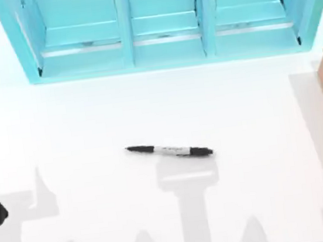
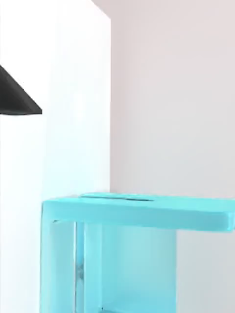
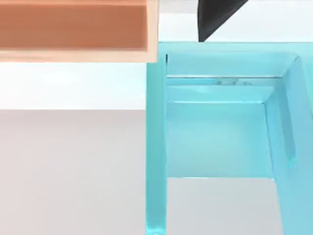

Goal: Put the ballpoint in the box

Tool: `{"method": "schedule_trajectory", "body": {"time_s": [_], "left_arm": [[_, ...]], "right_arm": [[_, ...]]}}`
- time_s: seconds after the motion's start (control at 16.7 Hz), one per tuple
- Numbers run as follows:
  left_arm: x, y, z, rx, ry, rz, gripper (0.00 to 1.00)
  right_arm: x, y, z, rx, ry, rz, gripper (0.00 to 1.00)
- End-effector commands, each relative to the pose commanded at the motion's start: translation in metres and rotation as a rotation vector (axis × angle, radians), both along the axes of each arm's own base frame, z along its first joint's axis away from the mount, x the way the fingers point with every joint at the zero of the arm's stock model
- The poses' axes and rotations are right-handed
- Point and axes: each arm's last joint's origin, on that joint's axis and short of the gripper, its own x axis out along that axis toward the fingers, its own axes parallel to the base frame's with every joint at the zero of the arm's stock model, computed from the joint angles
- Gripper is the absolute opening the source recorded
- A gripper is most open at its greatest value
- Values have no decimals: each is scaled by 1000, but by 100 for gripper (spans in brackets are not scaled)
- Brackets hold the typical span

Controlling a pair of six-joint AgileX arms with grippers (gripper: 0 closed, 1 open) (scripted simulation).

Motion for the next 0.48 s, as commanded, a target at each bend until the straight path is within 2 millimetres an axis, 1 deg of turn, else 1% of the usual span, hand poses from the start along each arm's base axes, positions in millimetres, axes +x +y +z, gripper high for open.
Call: {"method": "schedule_trajectory", "body": {"time_s": [0.12,0.24,0.36,0.48], "left_arm": [[0,0,0,0,0,0,100],[0,0,0,0,0,0,100],[0,0,0,0,0,0,100],[0,0,0,0,0,0,100]], "right_arm": [[0,0,0,0,0,0,100],[0,1,4,-5,16,11,100],[1,3,16,-20,56,36,100],[3,6,33,-44,116,70,100]]}}
